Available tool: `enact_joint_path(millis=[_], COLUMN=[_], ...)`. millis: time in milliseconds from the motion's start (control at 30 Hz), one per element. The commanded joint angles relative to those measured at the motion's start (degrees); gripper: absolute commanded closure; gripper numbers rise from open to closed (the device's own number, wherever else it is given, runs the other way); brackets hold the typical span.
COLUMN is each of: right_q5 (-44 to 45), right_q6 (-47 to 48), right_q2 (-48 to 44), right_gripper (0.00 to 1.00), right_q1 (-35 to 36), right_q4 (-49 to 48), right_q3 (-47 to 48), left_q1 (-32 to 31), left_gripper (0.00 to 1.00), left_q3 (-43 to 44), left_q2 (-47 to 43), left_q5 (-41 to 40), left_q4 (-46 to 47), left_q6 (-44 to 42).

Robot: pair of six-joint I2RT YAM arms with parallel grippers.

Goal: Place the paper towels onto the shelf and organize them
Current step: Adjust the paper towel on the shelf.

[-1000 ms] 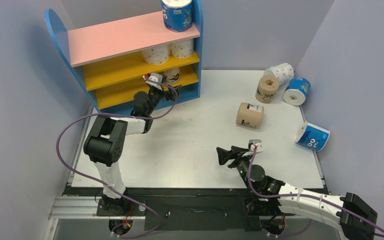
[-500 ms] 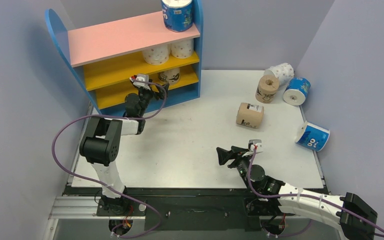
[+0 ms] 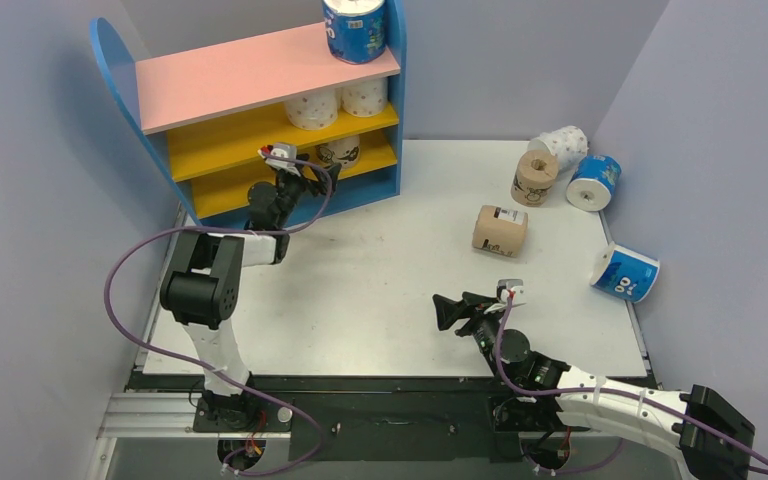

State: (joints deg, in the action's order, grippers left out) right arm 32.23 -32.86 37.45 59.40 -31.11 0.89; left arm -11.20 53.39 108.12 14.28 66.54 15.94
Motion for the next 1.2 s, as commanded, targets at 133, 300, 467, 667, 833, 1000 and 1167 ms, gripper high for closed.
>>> enact_joint_path(millis=[133,300,467,667,833,1000,1167], right_q5=[1.08,1.06,1.07,0.97,1.09,0.97,1.06], right_q6=[-0.38,-0.45,-0.45,-0.64,-0.7,-0.78,-0.89], right_q2=[1.55,1.8,1.73,1.88,2.16,2.27,1.53], right_gripper=[0.26,0.26,0.26,0.26,0.26,0.26,0.26], right_q1=[0.25,0.28,0.28,0.19,0.04,-0.11,-0.11], right_q4=[-1.72,-1.8,-1.69,-1.74,-1.87,-1.93,-1.58], right_q3=[-0.32,-0.35,-0.47,-0.52,-0.53,-0.53,-0.53], left_q1=[-2.23,-4.11,-5.28,-6.45,-7.73,-9.07,-9.85], left_gripper=[0.03,0.03,0.03,0.03,0.03,0.03,0.04], left_q3=[4.39,4.61,5.64,8.01,9.46,10.51,11.41], left_q2=[1.57,2.23,3.63,5.31,6.04,7.09,7.84], left_q5=[-1.27,-3.49,-4.19,-4.05,-3.25,-3.29,-3.75], left_q4=[4.96,4.24,4.08,3.38,2.64,2.25,1.71], left_q6=[-2.88,-6.96,-7.84,-8.31,-9.1,-9.35,-9.34])
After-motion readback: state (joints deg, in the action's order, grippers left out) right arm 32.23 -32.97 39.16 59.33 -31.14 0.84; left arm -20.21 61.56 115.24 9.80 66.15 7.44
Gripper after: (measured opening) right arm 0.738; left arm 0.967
